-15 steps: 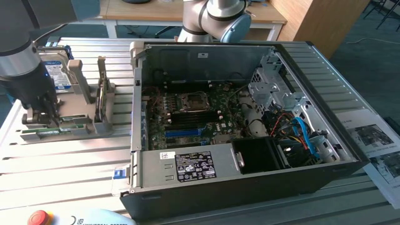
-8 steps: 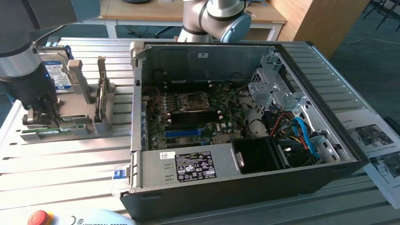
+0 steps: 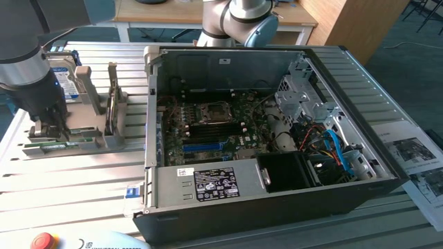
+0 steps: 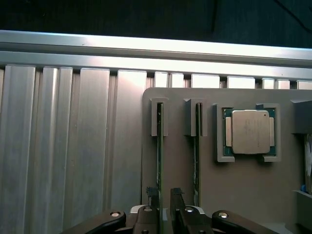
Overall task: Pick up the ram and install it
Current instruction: 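Pick up the ram and move it above insertion slot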
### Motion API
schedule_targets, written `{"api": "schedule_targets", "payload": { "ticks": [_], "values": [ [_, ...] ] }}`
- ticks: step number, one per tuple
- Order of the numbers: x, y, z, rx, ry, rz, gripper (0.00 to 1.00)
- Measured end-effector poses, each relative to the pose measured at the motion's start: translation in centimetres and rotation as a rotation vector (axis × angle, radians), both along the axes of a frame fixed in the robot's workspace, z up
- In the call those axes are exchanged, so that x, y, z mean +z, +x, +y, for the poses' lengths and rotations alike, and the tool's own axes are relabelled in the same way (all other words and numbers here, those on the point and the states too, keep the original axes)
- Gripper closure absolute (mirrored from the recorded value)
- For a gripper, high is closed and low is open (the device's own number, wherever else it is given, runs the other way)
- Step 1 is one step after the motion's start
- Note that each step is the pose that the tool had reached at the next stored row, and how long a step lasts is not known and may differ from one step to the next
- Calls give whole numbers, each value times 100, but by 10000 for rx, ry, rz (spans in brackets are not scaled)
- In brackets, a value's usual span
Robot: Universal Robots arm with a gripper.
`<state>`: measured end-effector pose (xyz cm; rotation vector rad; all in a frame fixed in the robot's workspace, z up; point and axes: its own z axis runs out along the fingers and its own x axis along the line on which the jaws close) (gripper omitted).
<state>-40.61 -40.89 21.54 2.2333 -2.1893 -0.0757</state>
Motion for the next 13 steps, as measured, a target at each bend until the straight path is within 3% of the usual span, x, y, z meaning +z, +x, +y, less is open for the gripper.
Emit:
{"api": "schedule_targets", "payload": {
  "ticks": [13],
  "values": [
    [-17, 49, -2, 0, -1, 1, 76]
  ]
}}
